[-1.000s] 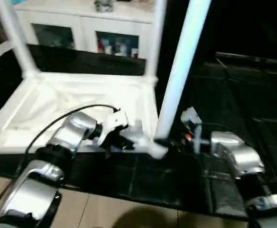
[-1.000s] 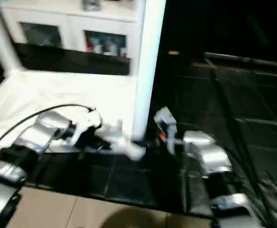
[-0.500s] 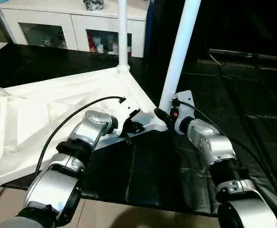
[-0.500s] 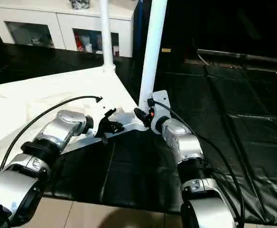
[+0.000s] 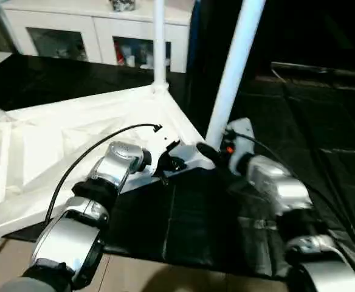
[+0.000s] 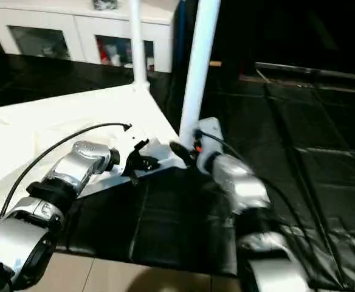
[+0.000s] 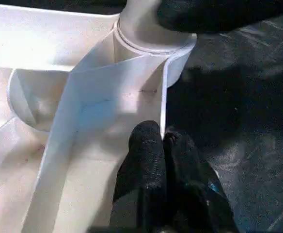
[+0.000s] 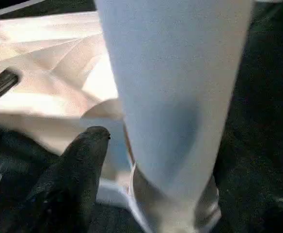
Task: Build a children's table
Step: Rotate leg to tighten
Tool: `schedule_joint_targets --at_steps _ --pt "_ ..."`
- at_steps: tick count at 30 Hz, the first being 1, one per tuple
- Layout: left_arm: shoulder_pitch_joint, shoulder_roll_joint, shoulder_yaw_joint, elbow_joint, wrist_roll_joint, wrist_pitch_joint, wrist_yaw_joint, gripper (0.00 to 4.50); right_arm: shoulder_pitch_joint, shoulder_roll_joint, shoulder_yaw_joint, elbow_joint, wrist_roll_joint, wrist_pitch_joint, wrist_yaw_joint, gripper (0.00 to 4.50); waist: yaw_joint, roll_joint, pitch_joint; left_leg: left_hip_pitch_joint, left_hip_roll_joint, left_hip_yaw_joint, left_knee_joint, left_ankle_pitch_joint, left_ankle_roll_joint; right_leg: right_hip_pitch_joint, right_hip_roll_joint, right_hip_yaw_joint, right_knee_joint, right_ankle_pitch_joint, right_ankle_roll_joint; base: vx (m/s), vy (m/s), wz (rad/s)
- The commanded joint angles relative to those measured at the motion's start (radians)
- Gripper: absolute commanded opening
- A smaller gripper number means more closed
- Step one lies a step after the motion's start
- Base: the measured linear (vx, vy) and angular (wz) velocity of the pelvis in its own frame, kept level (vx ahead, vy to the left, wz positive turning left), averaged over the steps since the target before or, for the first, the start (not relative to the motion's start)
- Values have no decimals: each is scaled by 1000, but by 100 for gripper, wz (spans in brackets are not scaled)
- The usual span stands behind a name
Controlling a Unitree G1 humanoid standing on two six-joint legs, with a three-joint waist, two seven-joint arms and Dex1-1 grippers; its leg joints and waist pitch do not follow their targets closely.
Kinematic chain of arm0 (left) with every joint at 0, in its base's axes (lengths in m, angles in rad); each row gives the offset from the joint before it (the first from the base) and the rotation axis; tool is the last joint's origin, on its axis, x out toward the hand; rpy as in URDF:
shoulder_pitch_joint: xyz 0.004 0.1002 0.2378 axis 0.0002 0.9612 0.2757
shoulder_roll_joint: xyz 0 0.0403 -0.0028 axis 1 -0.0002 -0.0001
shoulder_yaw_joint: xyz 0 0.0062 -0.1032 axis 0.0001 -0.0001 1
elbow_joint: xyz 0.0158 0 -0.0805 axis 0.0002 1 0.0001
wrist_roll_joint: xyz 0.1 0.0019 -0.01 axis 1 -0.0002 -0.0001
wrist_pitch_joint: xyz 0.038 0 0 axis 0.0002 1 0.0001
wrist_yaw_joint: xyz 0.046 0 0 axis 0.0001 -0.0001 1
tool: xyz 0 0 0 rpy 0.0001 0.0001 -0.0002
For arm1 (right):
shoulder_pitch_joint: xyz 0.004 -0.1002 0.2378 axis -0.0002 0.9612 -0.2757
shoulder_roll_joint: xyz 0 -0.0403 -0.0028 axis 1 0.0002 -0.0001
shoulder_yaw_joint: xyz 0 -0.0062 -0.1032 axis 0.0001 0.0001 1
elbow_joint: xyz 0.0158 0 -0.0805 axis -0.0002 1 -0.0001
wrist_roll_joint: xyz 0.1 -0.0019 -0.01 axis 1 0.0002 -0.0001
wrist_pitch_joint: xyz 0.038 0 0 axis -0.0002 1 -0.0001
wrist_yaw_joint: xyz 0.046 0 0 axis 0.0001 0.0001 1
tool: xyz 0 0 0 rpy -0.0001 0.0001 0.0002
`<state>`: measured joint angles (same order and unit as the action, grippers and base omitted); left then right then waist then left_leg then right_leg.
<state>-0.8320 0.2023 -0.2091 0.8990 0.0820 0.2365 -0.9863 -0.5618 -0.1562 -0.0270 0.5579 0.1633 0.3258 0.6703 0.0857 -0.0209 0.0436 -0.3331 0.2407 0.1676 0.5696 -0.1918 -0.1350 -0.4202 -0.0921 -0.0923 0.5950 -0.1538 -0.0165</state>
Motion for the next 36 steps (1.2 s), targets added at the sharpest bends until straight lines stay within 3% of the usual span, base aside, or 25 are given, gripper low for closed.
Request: schedule_joint_targets --at_steps 1,4,10,11,16,19,20,29,33,36 --pt "-21 -3 1 -17 -15 -32 -13 0 18 -1 55 -20 20 30 82 382 4 1 -67 -13 -23 20 -55 -136 67 78 -35 41 -54 -125 -233 0 0 0" --pt "-8 31 -29 -22 -2 -62 -96 0 40 -97 83 -47 19 20 227 400 8 4 -67 -13 -24 20 -53 -138 72 82 -32 41 -54 -126 -234 0 0 0" --pt "3 74 -59 -35 11 -83 -186 0 60 -196 110 -79 35 32 391 444 12 3 -66 -14 -19 20 -53 -162 76 80 -33 37 -57 -161 -235 0 0 0" --pt "6 82 -66 -36 13 -89 -202 0 62 -215 117 -83 35 37 420 444 13 8 -65 -14 -19 20 -53 -164 72 79 -34 37 -56 -167 -236 0 0 0" --pt "22 112 -95 -47 20 -123 -277 0 65 -279 140 -78 32 27 517 444 21 2 -66 -13 -17 21 -52 -158 74 78 -34 37 -55 -162 -241 0 0 0" --pt "35 130 -110 -65 11 -167 -340 0 65 -305 165 -70 17 3 566 444 28 3 -66 -12 -16 21 -52 -158 70 76 -34 37 -55 -164 -241 0 0 0" --pt "41 135 -114 -74 6 -178 -362 0 67 -309 174 -73 19 -5 583 444 29 -2 -66 -12 -15 22 -52 -158 70 76 -35 38 -54 -162 -242 0 0 0" --pt "78 156 -158 -157 -12 -224 -494 0 42 -266 176 -56 45 -61 622 444 44 4 -66 -7 -11 22 -54 -175 56 71 -37 39 -52 -174 -240 0 0 0" --pt "92 168 -177 -185 -9 -250 -530 0 37 -262 194 -51 54 -53 660 404 53 5 -67 -3 -10 22 -55 -180 52 68 -36 40 -50 -167 -241 0 0 0" --pt "98 175 -182 -201 -8 -258 -547 0 34 -260 203 -39 51 -60 675 372 53 6 -66 -6 -10 22 -55 -185 49 69 -36 40 -49 -166 -241 0 0 0"
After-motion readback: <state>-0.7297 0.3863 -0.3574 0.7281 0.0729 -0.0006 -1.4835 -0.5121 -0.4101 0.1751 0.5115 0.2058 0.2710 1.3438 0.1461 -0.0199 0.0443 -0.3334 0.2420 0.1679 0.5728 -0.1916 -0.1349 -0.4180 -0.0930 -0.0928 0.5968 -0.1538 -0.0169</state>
